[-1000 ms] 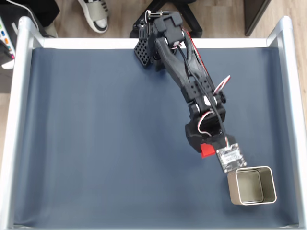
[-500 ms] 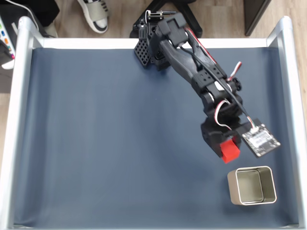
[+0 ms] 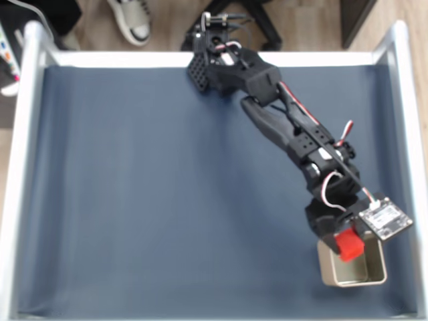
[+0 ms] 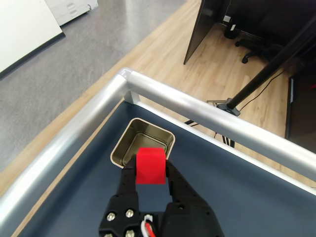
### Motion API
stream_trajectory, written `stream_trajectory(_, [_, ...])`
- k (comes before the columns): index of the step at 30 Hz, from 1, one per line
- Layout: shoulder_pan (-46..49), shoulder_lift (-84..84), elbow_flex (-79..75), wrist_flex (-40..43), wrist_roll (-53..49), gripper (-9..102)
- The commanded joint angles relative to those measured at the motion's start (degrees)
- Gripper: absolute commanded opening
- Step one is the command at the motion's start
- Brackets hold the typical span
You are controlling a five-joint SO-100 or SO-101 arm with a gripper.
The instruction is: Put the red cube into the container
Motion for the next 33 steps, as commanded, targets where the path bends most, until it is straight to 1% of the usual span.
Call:
stream_trajectory(1, [-0.7,-0.44,-6.42,-0.26,1.32,0])
stream_trajectory(5, [-1.14,-2.29,-8.09,-0.26,1.76,0])
stream_trajectory(13, [-1.14,-10.2,-18.72,-1.58,3.25,0])
stream_trajectory(26, [-0.79,-12.92,-19.69,-2.72,3.16,0])
stream_trajectory(33, [-0.97,-14.15,-21.71,-2.72,4.83,0])
